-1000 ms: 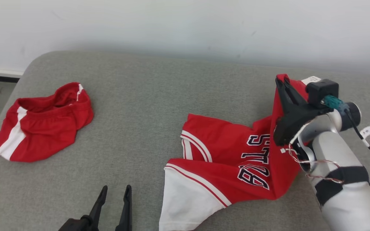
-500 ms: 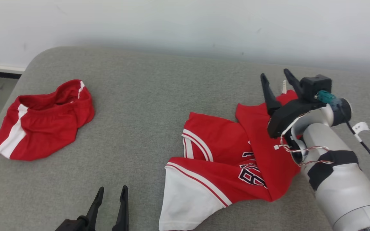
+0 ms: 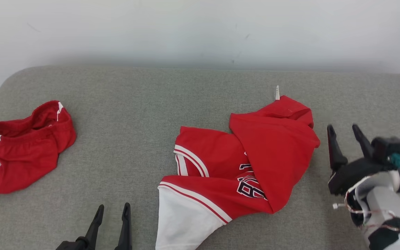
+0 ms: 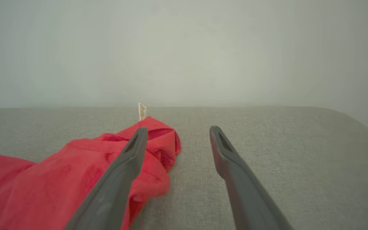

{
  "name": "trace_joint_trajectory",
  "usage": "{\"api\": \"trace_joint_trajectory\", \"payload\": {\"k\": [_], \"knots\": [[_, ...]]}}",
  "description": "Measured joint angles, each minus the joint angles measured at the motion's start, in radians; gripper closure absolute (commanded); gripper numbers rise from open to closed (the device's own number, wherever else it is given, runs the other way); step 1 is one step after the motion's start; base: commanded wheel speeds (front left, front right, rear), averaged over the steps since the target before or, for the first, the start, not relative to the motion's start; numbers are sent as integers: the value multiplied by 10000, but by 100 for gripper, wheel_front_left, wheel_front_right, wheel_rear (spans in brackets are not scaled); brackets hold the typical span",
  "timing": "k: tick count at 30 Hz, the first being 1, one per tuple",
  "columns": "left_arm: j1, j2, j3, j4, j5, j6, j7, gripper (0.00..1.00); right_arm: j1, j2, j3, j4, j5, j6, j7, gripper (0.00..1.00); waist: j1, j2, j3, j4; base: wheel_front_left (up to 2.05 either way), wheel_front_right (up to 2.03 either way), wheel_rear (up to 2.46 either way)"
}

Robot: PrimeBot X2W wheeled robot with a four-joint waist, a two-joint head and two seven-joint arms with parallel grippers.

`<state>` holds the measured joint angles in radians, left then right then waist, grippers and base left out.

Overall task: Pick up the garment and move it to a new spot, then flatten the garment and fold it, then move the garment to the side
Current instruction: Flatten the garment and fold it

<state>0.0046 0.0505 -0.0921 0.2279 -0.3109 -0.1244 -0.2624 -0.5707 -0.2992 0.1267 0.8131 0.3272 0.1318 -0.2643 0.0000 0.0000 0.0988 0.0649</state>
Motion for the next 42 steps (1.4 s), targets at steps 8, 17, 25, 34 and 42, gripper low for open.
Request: {"api": "trace_joint_trajectory", "payload": {"k": [8,17,25,34,42], "knots": [[-17,-2,-2,23,33,-8,0,0,957,581,-115,-318,604,0,0,0,0,0,133,-72,0,0,0],[-53,0,-59,69,104,-48,0,0,662,1057,-17,732,1028,0,146,100,0,0,177,132,0,0,0],[-34,0,-61,190,107,-50,0,0,390,1037,518,1321,899,0,69,100,0,1,59,61,0,0,0],[415,-4,-19,276,86,-54,0,0,1866,706,382,-924,270,0,27,100,0,1,-337,-395,0,0,0],[591,-4,-77,286,29,-65,0,0,4405,978,-1152,-4019,-443,0,1195,100,-2,0,-586,-929,0,0,0]]}}
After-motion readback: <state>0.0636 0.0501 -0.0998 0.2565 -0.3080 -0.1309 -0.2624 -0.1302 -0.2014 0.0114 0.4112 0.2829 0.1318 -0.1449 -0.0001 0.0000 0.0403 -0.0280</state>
